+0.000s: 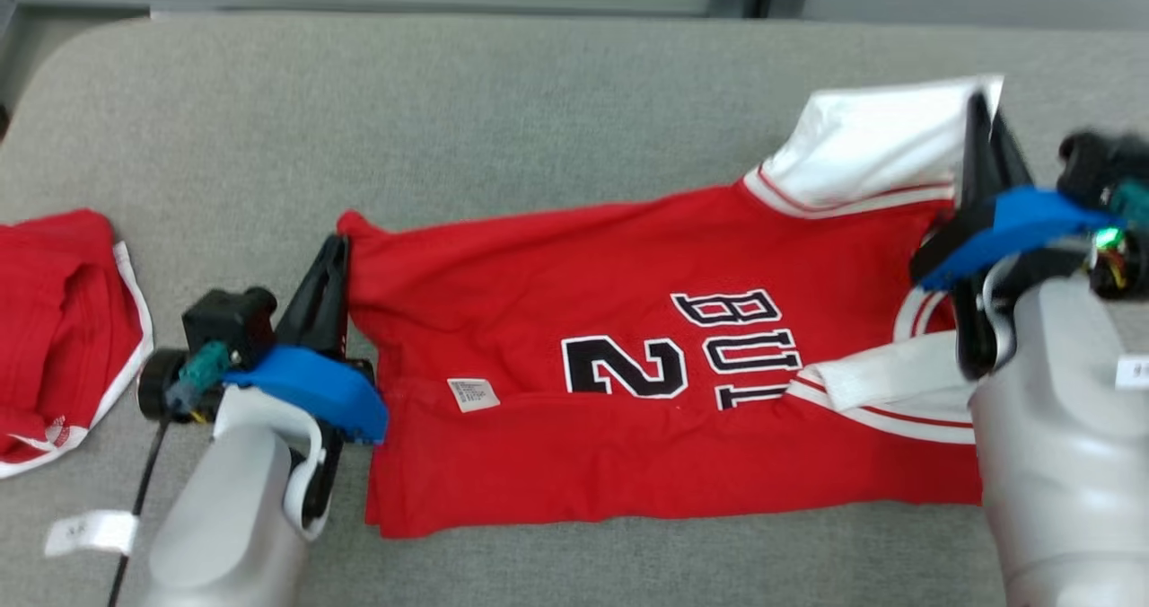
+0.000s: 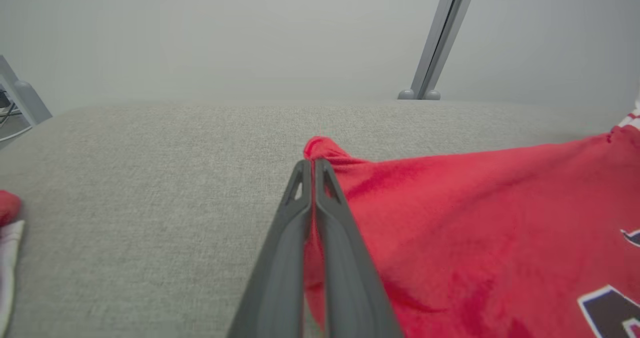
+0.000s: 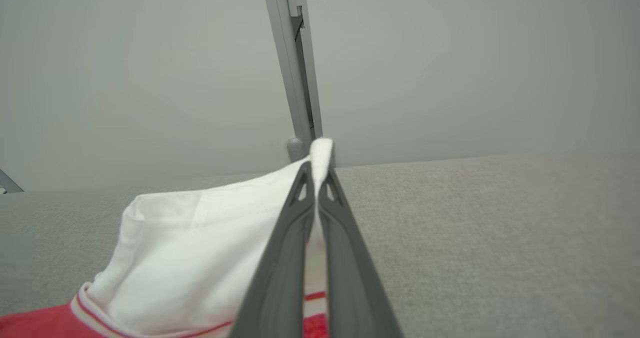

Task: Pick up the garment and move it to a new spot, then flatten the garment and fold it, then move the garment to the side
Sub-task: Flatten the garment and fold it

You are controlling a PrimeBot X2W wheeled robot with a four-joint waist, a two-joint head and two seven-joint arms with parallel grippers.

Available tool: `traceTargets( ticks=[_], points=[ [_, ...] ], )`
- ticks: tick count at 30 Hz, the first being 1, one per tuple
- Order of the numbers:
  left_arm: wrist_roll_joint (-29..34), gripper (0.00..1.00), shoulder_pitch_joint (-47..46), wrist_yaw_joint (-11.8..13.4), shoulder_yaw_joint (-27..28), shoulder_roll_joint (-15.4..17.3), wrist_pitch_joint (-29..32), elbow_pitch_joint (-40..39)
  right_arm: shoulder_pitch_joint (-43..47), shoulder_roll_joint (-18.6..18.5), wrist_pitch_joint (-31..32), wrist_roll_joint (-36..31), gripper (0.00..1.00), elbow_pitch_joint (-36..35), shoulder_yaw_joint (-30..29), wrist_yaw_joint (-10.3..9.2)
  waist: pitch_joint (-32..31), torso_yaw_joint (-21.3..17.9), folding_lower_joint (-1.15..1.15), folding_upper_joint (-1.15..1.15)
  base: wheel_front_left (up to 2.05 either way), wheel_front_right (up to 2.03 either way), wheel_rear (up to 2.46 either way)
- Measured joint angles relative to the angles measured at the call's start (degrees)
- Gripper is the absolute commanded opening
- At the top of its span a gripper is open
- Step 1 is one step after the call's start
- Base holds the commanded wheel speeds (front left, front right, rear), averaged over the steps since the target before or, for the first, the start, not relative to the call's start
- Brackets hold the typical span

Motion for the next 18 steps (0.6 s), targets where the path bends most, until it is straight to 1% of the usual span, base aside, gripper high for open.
traceTargets(
  ticks=[5,10,13,16,17,18],
  points=[
    [1.55,0.0,6.64,0.45,1.71,-1.6,0.0,-0.81,10.93,0.02,-0.87,6.57,0.0,-3.72,3.45,0.0,-4.58,-1.77,0.0,0.0,0.0,0.0,0.0],
    [2.72,0.0,12.94,0.99,3.41,-2.93,0.0,-0.86,21.57,0.01,-1.07,13.12,0.0,-7.68,5.49,-0.01,-8.61,-3.16,-0.01,0.0,0.0,0.0,0.0],
    [3.52,0.0,15.8,1.0,4.02,-3.46,0.0,-0.78,26.78,0.01,-1.11,16.1,0.0,-9.01,6.5,-0.01,-10.35,-3.92,-0.01,0.0,0.0,0.0,0.0],
    [4.05,0.0,18.35,1.19,4.6,-4.21,0.0,-0.44,30.46,0.01,-1.11,17.35,0.0,-9.16,7.27,-0.01,-11.81,-4.36,-0.01,0.0,0.0,0.0,0.0],
    [4.22,0.0,19.05,1.21,4.69,-4.56,0.0,-0.27,31.33,0.02,-1.11,17.56,0.28,-9.04,7.51,-0.01,-12.17,-4.47,-0.01,0.0,0.0,0.0,0.0],
    [4.37,0.0,19.74,1.24,4.71,-4.88,0.0,-0.07,32.03,0.04,-1.11,17.84,1.0,-8.73,7.68,-0.01,-12.5,-4.54,0.0,0.0,0.0,0.0,0.0]
  ],
)
